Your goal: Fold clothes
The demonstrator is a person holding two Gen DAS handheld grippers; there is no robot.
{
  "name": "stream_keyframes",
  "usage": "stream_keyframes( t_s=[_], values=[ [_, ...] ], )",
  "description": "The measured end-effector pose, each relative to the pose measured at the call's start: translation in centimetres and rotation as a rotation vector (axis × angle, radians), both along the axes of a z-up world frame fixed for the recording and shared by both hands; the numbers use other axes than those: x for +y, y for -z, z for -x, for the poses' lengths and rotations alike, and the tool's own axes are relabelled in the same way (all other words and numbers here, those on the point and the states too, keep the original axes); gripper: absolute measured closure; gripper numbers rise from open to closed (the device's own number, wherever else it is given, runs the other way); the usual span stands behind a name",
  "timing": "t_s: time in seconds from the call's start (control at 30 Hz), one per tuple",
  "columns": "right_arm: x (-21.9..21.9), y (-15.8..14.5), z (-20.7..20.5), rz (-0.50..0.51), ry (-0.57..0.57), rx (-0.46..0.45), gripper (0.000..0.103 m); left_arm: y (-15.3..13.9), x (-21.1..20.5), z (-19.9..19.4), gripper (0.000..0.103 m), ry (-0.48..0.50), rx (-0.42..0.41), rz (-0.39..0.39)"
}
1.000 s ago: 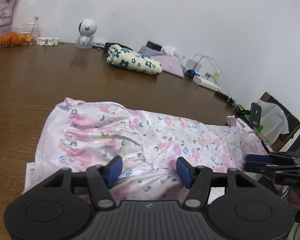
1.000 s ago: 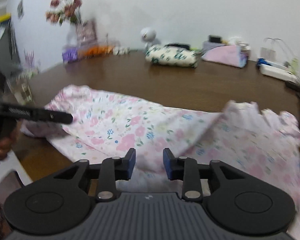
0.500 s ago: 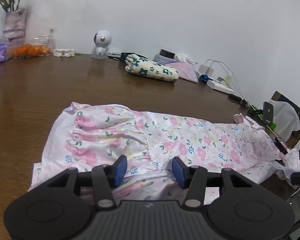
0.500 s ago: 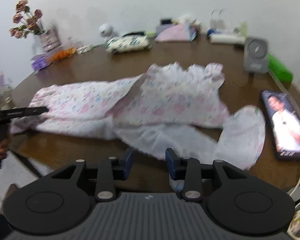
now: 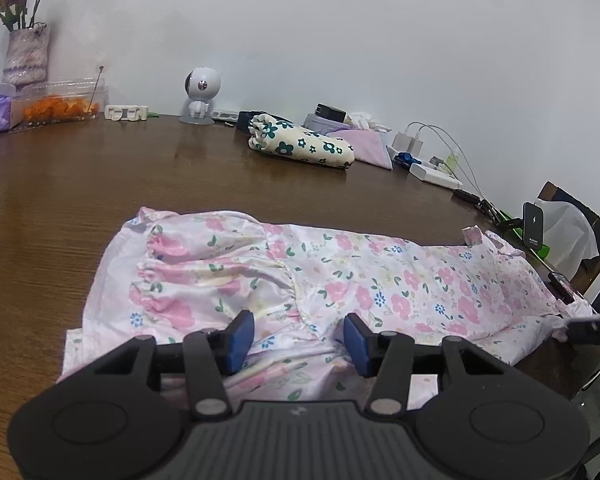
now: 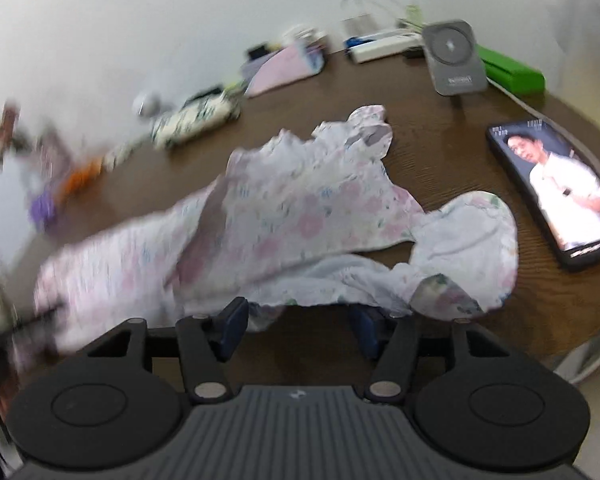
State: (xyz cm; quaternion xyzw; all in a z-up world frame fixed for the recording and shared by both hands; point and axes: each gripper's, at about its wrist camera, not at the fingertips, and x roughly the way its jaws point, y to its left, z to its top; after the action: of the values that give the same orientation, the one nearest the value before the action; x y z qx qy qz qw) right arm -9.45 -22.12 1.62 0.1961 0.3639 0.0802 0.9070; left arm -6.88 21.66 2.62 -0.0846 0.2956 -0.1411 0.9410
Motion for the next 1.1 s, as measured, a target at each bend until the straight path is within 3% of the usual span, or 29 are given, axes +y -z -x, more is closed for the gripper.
stream_keyframes(
  t_s=[0.03, 0.1, 0.23, 0.27, 0.33, 0.4, 0.57, 0.63, 0.7, 0.77, 0.87, 0.93, 0.97, 1.1],
  values=[
    [0.2, 0.1, -0.5, -0.003, 0.02, -0.013, 0.047, 0.0, 0.0, 0.0, 0.055, -0.001, -0.001, 0.001],
    [1.7, 0.2, -1.7, 0.084, 0.038, -0.043, 0.053, 0.1, -0.2, 0.1, 0.054, -0.005, -0.006, 0.0],
    [4.6, 0.9, -3.4, 0.311, 0.023, -0.111, 0.091, 0.3, -0.4, 0.1, 0.054, -0.014, -0.022, -0.003],
    [5.0, 0.9, -3.7, 0.335, 0.016, -0.122, 0.096, 0.3, -0.4, 0.1, 0.054, -0.016, -0.024, -0.002],
    [5.5, 0.8, -4.0, 0.36, 0.006, -0.16, 0.101, 0.3, -0.4, 0.0, 0.054, -0.018, -0.024, 0.0],
    [6.5, -0.3, -3.1, 0.399, -0.034, -0.281, 0.101, 0.3, -0.3, -0.1, 0.054, -0.019, -0.024, 0.002],
    [12.4, -4.0, 0.0, 0.531, -0.408, -0.65, 0.101, 0.4, -0.4, -0.2, 0.053, -0.027, -0.03, 0.001],
    [15.9, -4.2, 0.4, 0.539, -0.589, -0.675, 0.101, 0.4, -0.3, -0.2, 0.053, -0.034, -0.029, 0.006],
    [19.1, -3.2, 0.3, 0.533, -0.765, -0.63, 0.101, 0.4, -0.3, -0.1, 0.053, -0.042, -0.029, 0.01],
    [21.6, -1.7, -0.1, 0.556, -0.881, -0.563, 0.098, 0.4, -0.2, 0.0, 0.053, -0.05, -0.027, 0.017],
    [22.1, -0.7, -0.3, 0.537, -0.919, -0.492, 0.086, 0.3, 0.2, 0.0, 0.053, -0.07, -0.018, 0.043],
    [20.5, -1.4, 0.2, 0.487, -0.92, -0.497, 0.049, 0.3, 0.4, 0.1, 0.052, -0.076, -0.018, 0.051],
    [19.3, -2.0, 0.6, 0.466, -0.917, -0.505, 0.044, 0.3, 0.5, 0.1, 0.052, -0.077, -0.018, 0.052],
    [13.5, -4.6, 1.2, 0.419, -0.834, -0.486, 0.042, 0.3, 0.4, 0.0, 0.048, -0.068, -0.021, 0.041]
  ],
)
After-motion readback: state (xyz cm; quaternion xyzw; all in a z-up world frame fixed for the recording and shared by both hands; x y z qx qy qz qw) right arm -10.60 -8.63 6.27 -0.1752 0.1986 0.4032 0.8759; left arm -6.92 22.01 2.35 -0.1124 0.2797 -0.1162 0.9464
